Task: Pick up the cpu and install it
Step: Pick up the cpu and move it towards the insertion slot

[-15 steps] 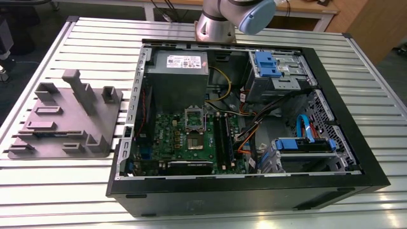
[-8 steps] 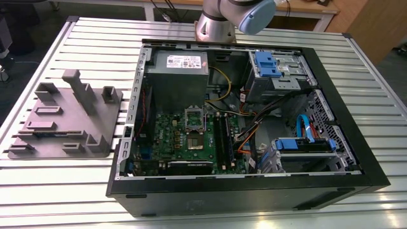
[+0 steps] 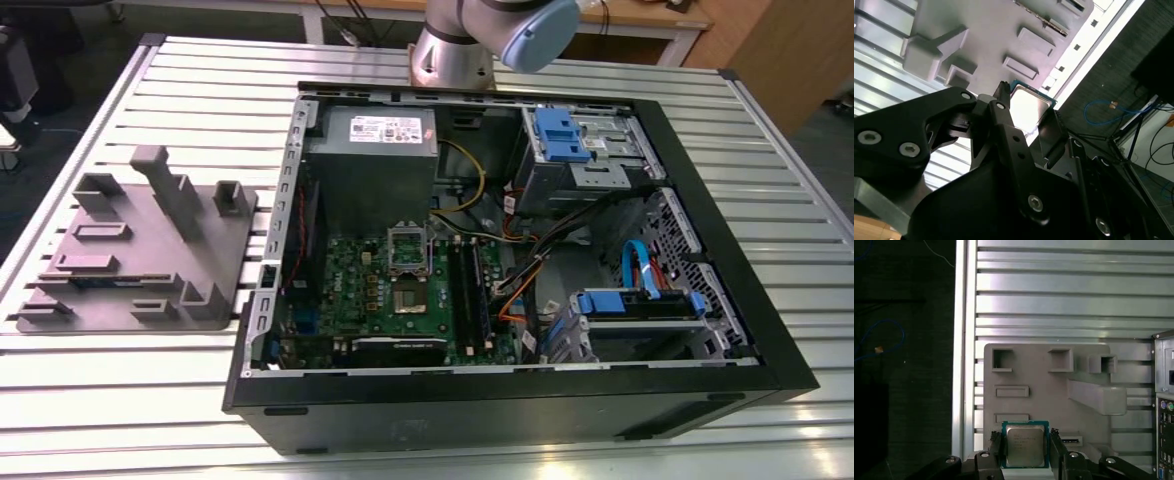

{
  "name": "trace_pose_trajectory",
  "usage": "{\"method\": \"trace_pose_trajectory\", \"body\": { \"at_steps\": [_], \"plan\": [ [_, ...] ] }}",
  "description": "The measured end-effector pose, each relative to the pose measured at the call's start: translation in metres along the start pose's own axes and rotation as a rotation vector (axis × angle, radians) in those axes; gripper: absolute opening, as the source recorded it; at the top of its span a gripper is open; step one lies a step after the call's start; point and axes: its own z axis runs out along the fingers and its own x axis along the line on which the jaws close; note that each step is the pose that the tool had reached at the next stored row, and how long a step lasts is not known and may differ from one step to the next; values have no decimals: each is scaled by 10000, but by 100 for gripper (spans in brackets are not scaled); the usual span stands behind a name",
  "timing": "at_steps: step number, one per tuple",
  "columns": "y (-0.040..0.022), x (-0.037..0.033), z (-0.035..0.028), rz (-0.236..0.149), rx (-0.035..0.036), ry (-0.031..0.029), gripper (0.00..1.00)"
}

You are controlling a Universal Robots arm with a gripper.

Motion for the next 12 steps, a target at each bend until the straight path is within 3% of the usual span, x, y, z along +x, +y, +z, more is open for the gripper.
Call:
{"method": "trace_pose_trajectory", "body": {
  "at_steps": [12],
  "plan": [
    [2,-292,6,0,0,0,47]
  ]
}}
